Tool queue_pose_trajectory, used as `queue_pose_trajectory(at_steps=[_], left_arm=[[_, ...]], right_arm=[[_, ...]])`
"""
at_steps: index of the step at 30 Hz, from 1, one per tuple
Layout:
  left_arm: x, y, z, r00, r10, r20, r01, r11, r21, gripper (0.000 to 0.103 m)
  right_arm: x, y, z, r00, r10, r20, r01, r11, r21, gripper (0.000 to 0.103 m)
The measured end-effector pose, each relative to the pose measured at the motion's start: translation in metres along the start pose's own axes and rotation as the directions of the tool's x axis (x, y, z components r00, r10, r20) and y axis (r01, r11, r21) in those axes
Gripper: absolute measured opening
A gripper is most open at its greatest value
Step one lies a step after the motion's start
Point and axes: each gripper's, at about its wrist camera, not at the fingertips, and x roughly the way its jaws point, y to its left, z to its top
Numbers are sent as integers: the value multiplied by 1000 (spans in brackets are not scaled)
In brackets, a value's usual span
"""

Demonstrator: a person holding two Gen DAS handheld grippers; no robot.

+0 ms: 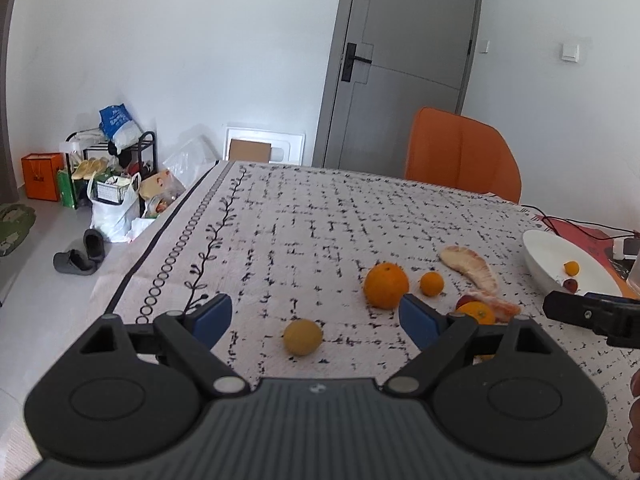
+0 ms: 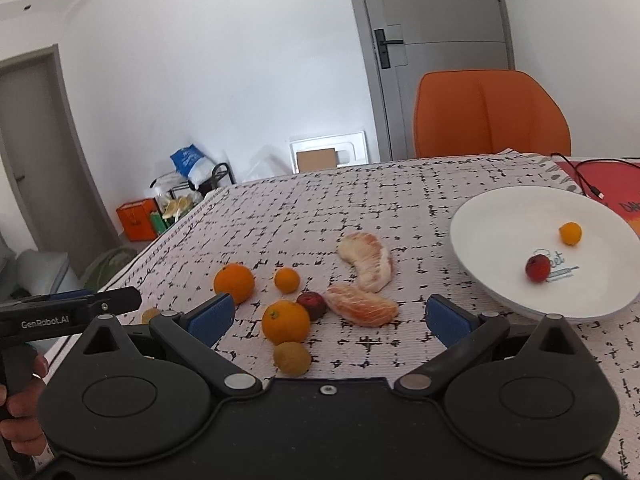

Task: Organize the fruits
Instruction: 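Grasp the large orange with the right tool while the left tool grasps the yellow fruit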

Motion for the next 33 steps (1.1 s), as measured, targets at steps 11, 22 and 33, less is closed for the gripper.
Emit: queue_pose_trajectory(at_steps=[11,22,33], left_arm=[[23,10,-11,999,-3,-51,2,1000,-21,75],[38,18,-16,997,-10,-80,6,999,-53,40],[37,15,-10,997,-7,-73,2,998,-60,25]], right_arm=[[29,17,-6,997,32,-69,-36,997,-66,94],[57,29,-8,991,39,-131,-49,996,-73,80],[68,30,-9,986,54,-157,-63,997,-52,36]])
